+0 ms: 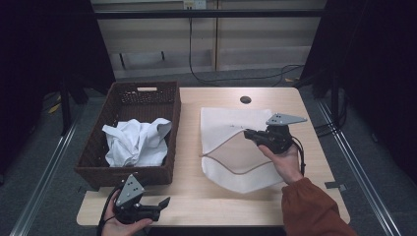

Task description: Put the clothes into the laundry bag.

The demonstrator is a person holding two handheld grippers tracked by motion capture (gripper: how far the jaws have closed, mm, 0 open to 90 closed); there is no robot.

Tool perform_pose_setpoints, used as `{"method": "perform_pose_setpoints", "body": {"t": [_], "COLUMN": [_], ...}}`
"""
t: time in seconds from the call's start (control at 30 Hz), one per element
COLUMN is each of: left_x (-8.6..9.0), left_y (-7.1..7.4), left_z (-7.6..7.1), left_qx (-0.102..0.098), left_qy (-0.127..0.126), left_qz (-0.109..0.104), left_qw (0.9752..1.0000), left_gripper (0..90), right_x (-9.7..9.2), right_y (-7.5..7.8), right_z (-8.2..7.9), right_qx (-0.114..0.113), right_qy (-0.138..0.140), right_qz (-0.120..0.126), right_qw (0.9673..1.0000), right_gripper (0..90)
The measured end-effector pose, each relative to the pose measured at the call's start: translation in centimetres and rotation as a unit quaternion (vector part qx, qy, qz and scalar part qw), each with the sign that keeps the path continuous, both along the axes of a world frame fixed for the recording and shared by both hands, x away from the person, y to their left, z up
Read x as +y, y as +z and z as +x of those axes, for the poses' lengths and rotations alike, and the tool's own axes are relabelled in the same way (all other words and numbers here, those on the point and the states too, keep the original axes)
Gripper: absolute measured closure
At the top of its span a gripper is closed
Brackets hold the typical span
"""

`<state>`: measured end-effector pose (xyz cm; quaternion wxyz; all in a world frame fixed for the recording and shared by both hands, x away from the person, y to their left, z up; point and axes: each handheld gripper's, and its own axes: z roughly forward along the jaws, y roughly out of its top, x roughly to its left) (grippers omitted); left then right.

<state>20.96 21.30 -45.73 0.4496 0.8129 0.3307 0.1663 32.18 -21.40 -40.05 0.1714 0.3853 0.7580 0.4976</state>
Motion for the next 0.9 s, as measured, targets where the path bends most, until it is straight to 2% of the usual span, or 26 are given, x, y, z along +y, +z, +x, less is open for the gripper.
{"method": "perform_pose_setpoints", "body": {"t": [0.2,0.33,0.47,0.67,0.87,0.9], "left_x": [0.2,0.9,1.8,3.0,3.7,3.7], "left_y": [1.0,2.5,4.0,6.9,8.1,8.2], "left_z": [-0.2,-0.2,0.4,2.2,5.3,5.9], "left_qx": [-0.001,-0.011,-0.010,-0.035,-0.033,-0.026], "left_qy": [-0.007,-0.001,0.009,0.017,0.024,0.024], "left_qz": [-0.009,-0.014,-0.016,-0.007,0.010,0.015], "left_qw": [0.9999,0.9998,0.9998,0.9992,0.9991,0.9993], "left_gripper": [12.5,13.5,13.9,11.7,8.8,8.8], "right_x": [-0.3,-0.4,-0.4,-0.1,0.1,0.1], "right_y": [-1.0,-1.3,-1.4,-1.6,-1.8,-1.8], "right_z": [0.0,0.1,0.1,0.1,0.2,0.2], "right_qx": [0.013,0.020,0.023,0.025,0.027,0.028], "right_qy": [0.000,0.001,0.003,0.008,0.015,0.015], "right_qz": [-0.011,-0.014,-0.016,-0.018,-0.023,-0.023], "right_qw": [0.9999,0.9997,0.9996,0.9995,0.9993,0.9992], "right_gripper": [87.7,87.8,87.8,87.7,87.7,87.7]}}
